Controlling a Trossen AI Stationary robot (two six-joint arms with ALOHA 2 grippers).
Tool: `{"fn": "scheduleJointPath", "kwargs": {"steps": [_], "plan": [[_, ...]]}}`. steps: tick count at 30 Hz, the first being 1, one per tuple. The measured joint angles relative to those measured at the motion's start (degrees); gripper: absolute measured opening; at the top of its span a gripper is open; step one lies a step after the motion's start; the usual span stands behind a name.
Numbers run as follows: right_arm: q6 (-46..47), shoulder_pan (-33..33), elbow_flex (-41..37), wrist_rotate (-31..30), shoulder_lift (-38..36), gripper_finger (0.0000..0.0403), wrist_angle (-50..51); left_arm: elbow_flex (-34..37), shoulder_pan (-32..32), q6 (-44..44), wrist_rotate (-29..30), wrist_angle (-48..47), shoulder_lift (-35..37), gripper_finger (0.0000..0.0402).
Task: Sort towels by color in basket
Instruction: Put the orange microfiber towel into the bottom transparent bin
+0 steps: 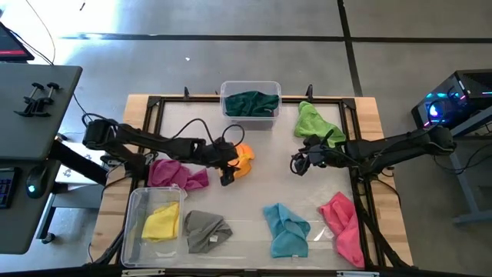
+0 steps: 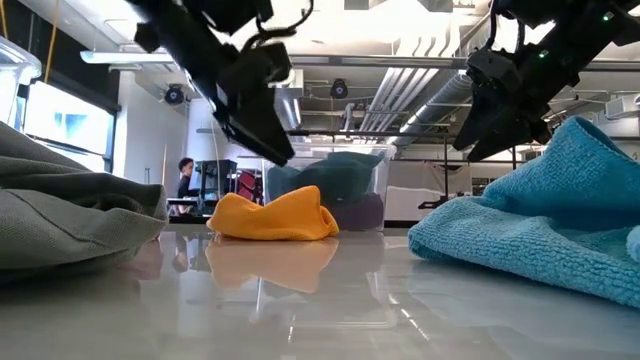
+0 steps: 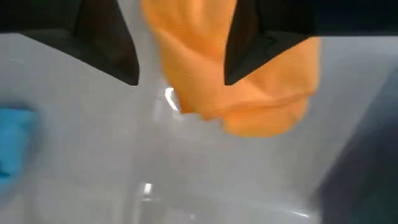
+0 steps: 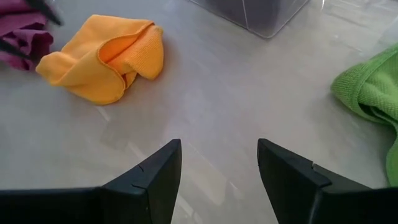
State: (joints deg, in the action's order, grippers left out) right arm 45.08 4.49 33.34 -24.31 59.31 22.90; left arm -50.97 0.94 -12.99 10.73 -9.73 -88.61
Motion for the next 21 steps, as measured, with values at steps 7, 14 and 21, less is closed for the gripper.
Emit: {"fn": "scheduleJointPath", "kwargs": {"steps": [7, 14, 21], "plan": [[0.09, 0.0, 0.0, 0.37, 0.03, 0.0204, -0.41, 3.23, -1.19, -1.9, 3.4, 5.35, -4.49, 0.0276], [0.11, 0.02, 0.0, 0.44, 0.04, 0.0204, -0.5, 3.33, -2.17, -5.41, 3.16, 7.79, -11.79, 0.0274], [2.56, 0.02, 0.0, 0.56, 0.04, 0.0204, -0.49, 2.98, -1.62, -4.85, 3.8, 8.32, -15.3, 0.0201]]}}
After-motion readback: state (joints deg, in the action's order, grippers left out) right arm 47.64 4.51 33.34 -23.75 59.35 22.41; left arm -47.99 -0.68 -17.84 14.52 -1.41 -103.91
